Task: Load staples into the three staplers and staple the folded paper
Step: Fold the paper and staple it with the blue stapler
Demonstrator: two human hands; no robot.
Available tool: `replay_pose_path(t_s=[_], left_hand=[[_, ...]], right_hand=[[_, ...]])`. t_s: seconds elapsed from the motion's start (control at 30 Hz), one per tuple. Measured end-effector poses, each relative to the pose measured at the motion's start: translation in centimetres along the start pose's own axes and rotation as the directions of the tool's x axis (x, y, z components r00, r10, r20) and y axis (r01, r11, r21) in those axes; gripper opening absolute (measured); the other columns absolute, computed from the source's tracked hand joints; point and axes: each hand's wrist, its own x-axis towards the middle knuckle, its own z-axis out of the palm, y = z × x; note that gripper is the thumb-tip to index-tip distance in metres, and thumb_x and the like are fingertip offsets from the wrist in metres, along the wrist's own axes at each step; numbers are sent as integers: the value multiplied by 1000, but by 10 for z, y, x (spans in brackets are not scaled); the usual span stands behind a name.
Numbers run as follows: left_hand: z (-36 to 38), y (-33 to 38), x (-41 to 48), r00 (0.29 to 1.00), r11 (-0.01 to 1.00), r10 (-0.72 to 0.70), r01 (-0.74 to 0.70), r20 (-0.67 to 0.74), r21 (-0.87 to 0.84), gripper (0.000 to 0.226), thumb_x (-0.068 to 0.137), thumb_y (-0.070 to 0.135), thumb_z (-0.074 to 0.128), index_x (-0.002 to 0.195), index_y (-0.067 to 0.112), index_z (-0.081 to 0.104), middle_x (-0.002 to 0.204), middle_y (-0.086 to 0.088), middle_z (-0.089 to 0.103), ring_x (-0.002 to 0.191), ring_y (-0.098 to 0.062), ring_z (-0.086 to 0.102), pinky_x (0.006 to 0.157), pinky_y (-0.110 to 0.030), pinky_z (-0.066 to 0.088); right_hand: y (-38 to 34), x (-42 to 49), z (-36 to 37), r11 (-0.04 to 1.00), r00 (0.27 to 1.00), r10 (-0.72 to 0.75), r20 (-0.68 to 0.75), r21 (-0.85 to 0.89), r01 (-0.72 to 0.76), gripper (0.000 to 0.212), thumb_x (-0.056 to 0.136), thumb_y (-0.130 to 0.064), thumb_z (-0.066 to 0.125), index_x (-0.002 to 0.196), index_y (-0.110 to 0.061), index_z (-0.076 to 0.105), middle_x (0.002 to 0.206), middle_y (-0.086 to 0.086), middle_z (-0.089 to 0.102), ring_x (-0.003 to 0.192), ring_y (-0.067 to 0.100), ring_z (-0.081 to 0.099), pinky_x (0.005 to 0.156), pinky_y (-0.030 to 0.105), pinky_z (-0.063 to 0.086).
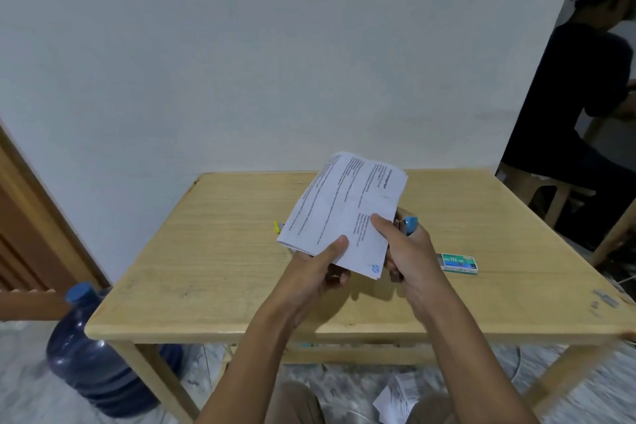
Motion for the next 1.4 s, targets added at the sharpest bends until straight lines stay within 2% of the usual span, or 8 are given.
replay_pose_path(t_s=[0.1,0.37,0.5,0.6,0.8,1.0,1.23,1.4], left_hand=[[-19,4,5,977,995,76,-87,-201,-43,39,89,31,71,126,23,61,112,-3,74,95,-23,71,79,-42,56],[-99,41,44,748,997,65,-77,-660,11,37,91,30,68,124,16,58,103,-3,71,81,-22,68,67,-34,52],[-133,39,62,596,987,45,99,-802,130,55,88,30,71,132,7,48,128,-14,61,108,-32,63,85,-41,53],[-142,30,61,474,787,320,349,-820,509,92,81,33,76,147,6,19,151,-23,25,134,-42,33,105,-51,39],[-146,4,61,749,231,410,466,-520,854,42,92,43,49,125,17,56,129,-10,50,130,-30,41,107,-48,25],[-162,7,80,793,179,341,472,-504,863,41,93,49,38,108,18,60,120,-5,52,127,-27,43,112,-53,21],[-164,2,83,794,180,370,449,-483,875,41,91,51,33,105,20,57,120,-3,50,127,-26,39,111,-54,21],[-162,2,85,799,167,347,462,-491,871,54,85,61,31,114,22,55,131,-4,46,137,-27,30,115,-56,14]], right_hand=[[-5,5,8,998,996,-56,66,-7,56,14,94,-23,65,108,-25,68,74,-4,69,39,2,45,39,18,32],[-2,13,14,996,996,-62,61,-63,66,29,94,-30,64,123,-31,61,91,-2,67,47,9,31,44,23,32],[5,15,12,996,998,-13,62,-88,18,35,95,-27,63,130,-28,57,93,-1,65,52,10,34,46,23,35],[12,21,7,995,998,36,57,-96,-30,35,95,-23,62,129,-30,54,90,-1,62,55,12,38,48,25,37],[28,38,5,986,985,161,58,-43,-159,25,91,-12,51,115,-18,52,69,4,43,55,16,40,50,30,35],[33,52,9,935,981,152,116,-339,-105,14,101,-19,46,89,-24,41,72,4,42,55,16,39,51,27,32],[40,118,43,301,987,-110,114,-943,143,49,101,-31,44,142,-6,37,132,18,46,107,30,55,74,33,43],[40,157,65,236,975,-211,72,-964,122,41,99,-41,43,120,-7,54,123,14,52,107,30,54,75,36,41]])
